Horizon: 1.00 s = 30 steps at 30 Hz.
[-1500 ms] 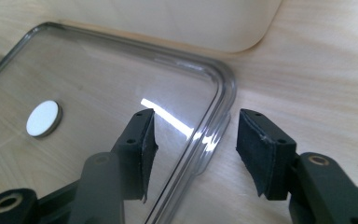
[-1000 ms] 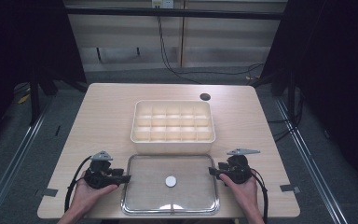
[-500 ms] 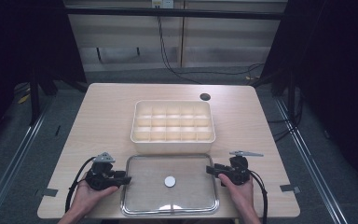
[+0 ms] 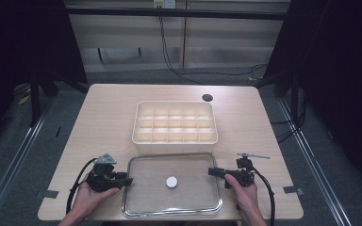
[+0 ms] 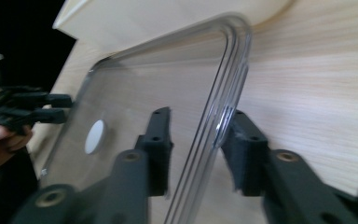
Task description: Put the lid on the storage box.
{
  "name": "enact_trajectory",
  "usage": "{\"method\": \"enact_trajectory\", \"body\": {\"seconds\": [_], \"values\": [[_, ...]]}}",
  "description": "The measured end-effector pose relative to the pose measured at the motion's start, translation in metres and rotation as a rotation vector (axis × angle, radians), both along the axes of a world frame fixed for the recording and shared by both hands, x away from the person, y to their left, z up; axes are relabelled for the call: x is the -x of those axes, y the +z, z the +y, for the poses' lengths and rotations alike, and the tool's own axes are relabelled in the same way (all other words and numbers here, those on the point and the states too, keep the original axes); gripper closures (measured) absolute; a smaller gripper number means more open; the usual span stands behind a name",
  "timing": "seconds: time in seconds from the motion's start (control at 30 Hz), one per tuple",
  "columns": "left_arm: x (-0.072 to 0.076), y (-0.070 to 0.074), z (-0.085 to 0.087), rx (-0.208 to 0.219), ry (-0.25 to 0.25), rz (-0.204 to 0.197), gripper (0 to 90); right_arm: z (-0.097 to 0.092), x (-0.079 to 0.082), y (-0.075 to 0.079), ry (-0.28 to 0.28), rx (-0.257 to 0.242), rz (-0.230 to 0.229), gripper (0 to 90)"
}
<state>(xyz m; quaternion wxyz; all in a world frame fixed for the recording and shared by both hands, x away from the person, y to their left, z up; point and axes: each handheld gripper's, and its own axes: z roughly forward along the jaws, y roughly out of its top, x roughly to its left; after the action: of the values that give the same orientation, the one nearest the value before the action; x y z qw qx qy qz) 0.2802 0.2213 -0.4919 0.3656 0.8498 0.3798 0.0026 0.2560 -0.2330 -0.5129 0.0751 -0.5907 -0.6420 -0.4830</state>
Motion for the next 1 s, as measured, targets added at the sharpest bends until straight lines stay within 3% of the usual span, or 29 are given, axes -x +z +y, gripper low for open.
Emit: {"method": "enact_trajectory", "body": {"seconds": [0.03,0.1,0.33,0.4,0.43,0.53,0.67,0.87,1.0], "values": [[0.0,0.0,0.0,-0.002,-0.004,0.002,60.2,0.002,0.0,0.005,0.005,0.028,-0.023,63.3],[-0.001,0.0,0.0,0.002,-0.003,0.003,60.3,0.001,-0.001,0.005,0.005,0.016,-0.032,64.1],[-0.001,0.0,0.0,0.001,-0.001,0.0,60.2,0.003,-0.002,0.003,0.042,0.032,-0.018,56.5],[-0.001,0.0,0.0,0.004,0.005,-0.001,60.0,0.004,-0.002,0.003,0.054,0.04,-0.02,58.8],[-0.002,-0.001,0.001,0.009,0.013,-0.004,59.8,0.003,-0.002,0.003,0.074,0.006,-0.018,61.2],[-0.003,-0.001,0.001,0.013,0.011,0.003,59.7,0.003,-0.002,0.004,0.069,-0.004,-0.027,63.6],[-0.004,-0.001,0.002,0.019,0.011,0.007,57.9,-0.001,-0.001,0.007,0.078,-0.059,-0.044,69.0],[-0.007,-0.001,0.005,0.025,0.03,0.013,49.2,0.002,0.005,0.011,0.087,-0.055,-0.071,71.0],[-0.009,-0.001,0.008,0.054,0.038,0.041,42.0,0.002,0.008,0.015,0.081,-0.067,-0.096,72.4]]}}
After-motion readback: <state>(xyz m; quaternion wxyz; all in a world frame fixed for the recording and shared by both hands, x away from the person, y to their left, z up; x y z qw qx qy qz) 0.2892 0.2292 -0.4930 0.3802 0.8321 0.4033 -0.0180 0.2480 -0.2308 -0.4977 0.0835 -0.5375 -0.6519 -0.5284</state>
